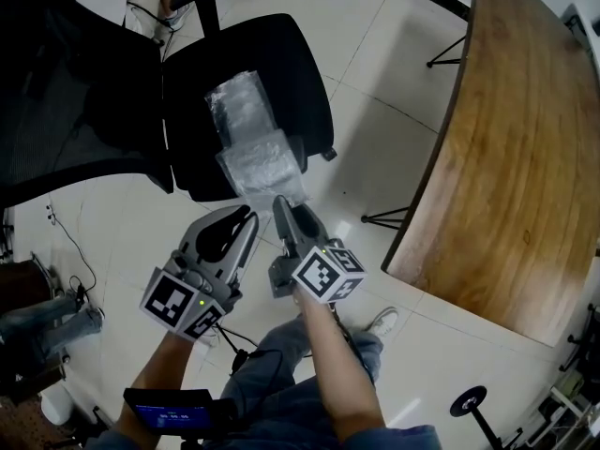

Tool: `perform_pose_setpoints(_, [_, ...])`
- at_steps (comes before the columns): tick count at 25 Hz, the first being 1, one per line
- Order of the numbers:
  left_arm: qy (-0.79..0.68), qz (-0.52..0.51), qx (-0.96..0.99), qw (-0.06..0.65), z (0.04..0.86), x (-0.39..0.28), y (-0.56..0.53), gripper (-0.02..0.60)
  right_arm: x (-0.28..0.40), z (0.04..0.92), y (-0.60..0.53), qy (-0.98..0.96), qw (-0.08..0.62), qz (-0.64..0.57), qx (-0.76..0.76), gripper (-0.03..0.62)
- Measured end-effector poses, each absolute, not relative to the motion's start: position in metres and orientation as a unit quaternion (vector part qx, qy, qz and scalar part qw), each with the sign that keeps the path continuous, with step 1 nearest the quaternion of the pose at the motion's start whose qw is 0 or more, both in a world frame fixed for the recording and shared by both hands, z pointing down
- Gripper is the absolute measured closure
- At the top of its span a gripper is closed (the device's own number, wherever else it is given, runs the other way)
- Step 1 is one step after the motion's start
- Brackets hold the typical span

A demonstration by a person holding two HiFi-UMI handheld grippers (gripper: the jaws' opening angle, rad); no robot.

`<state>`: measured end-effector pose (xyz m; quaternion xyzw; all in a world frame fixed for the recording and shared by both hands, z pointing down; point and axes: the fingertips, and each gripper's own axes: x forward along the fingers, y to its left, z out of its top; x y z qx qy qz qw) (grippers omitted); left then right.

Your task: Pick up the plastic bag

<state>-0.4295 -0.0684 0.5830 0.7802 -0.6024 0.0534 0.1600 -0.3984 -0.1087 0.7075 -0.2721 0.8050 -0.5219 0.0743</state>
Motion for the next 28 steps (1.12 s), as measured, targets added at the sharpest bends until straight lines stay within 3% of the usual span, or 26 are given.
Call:
perform_pose_setpoints(1, [-0.602, 0.054, 0.78, 0.161, 0.583, -0.43, -0.068, 0.522, -0.397, 0.706, -0.109, 0.806, 0.076, -0.519, -0.274, 0.557])
perform_pose_setpoints(2, [-0.601, 0.055, 0.781, 0.161, 0.583, -0.43, -0.067, 0.522, -0.397, 0.704, -0.11, 0.807, 0.078, -0.517, -0.274, 0.591])
perform_pose_setpoints(15, [-0.604, 0.05, 0.779, 0.159, 0.569, -0.428, -0.067, 0.522, -0.406, 0.666, -0.11, 0.832, 0.078, -0.497, -0.235, 0.591])
perform_pose_setpoints(28, [-0.618, 0.004, 0.776, 0.126, 0.491, -0.426, -0.066, 0.522, -0.421, 0.542, -0.139, 0.897, 0.027, -0.411, -0.162, 0.591])
